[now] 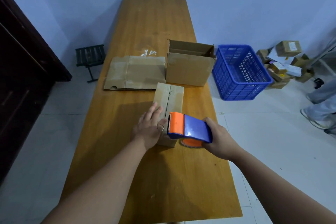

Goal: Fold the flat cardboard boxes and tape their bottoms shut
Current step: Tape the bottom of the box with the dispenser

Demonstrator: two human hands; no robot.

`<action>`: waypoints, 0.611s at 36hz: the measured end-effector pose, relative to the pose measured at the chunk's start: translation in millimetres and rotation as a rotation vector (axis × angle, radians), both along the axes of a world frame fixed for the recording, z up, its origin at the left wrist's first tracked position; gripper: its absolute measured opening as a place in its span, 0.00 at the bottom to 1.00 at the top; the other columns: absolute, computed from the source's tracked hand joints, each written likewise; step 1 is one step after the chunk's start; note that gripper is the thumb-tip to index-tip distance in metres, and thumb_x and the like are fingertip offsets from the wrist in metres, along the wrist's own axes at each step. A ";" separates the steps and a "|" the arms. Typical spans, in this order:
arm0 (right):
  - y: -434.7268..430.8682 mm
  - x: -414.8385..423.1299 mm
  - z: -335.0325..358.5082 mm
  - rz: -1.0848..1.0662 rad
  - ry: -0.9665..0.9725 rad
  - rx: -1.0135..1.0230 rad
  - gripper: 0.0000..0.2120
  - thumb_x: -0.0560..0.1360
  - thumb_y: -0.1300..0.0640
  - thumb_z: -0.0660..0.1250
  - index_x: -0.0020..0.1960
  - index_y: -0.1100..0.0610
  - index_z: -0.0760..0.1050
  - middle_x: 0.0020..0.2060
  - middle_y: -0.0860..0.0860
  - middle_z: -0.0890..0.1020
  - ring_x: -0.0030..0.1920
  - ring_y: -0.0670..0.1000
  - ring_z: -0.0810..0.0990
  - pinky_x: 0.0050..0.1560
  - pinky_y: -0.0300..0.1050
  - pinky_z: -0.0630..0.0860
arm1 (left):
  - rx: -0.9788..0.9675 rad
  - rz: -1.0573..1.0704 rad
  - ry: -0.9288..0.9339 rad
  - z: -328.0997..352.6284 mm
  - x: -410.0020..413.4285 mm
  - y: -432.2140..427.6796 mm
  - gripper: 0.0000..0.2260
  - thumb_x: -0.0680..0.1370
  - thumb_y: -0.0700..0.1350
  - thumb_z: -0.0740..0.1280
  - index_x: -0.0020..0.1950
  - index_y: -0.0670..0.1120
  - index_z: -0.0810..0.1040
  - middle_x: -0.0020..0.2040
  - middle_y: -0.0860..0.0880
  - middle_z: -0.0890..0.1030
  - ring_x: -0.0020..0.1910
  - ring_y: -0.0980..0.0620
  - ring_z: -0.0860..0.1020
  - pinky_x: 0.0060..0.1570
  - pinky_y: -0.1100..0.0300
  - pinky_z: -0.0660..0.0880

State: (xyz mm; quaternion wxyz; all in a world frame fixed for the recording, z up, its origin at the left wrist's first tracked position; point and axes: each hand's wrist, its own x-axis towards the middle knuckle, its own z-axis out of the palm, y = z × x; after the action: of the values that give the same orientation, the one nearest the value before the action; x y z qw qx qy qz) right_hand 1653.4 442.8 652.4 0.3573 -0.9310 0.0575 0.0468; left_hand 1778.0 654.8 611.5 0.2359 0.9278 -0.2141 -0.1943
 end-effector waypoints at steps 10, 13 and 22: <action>-3.7 -2.3 -24.5 -0.126 0.012 0.155 0.16 0.72 0.63 0.70 0.54 0.51 0.68 0.46 0.48 0.77 0.46 0.50 0.77 0.45 0.46 0.75 | 0.056 0.015 -0.021 10.1 -4.2 -4.7 0.35 0.72 0.67 0.40 0.78 0.57 0.49 0.77 0.60 0.42 0.76 0.46 0.51 0.66 0.44 0.61; -3.0 -2.8 -25.6 -0.133 0.002 0.181 0.16 0.72 0.63 0.70 0.55 0.52 0.69 0.47 0.48 0.77 0.47 0.50 0.77 0.45 0.45 0.75 | 0.083 0.009 -0.019 11.3 -3.8 -5.0 0.35 0.72 0.68 0.40 0.78 0.58 0.48 0.77 0.60 0.40 0.76 0.46 0.52 0.65 0.44 0.61; -4.3 -7.3 -38.2 -0.136 -0.028 0.150 0.17 0.72 0.56 0.73 0.56 0.52 0.69 0.48 0.46 0.77 0.48 0.46 0.76 0.48 0.45 0.75 | 0.168 -0.023 -0.043 13.3 -3.6 -7.2 0.35 0.75 0.69 0.50 0.77 0.57 0.44 0.77 0.59 0.38 0.75 0.44 0.53 0.63 0.46 0.64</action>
State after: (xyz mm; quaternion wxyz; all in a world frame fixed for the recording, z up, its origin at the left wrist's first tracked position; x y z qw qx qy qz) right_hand 1646.1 438.4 614.2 0.4292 -0.8962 0.1118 0.0137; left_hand 1774.4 647.6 624.9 0.1507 0.9457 -0.2127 -0.1943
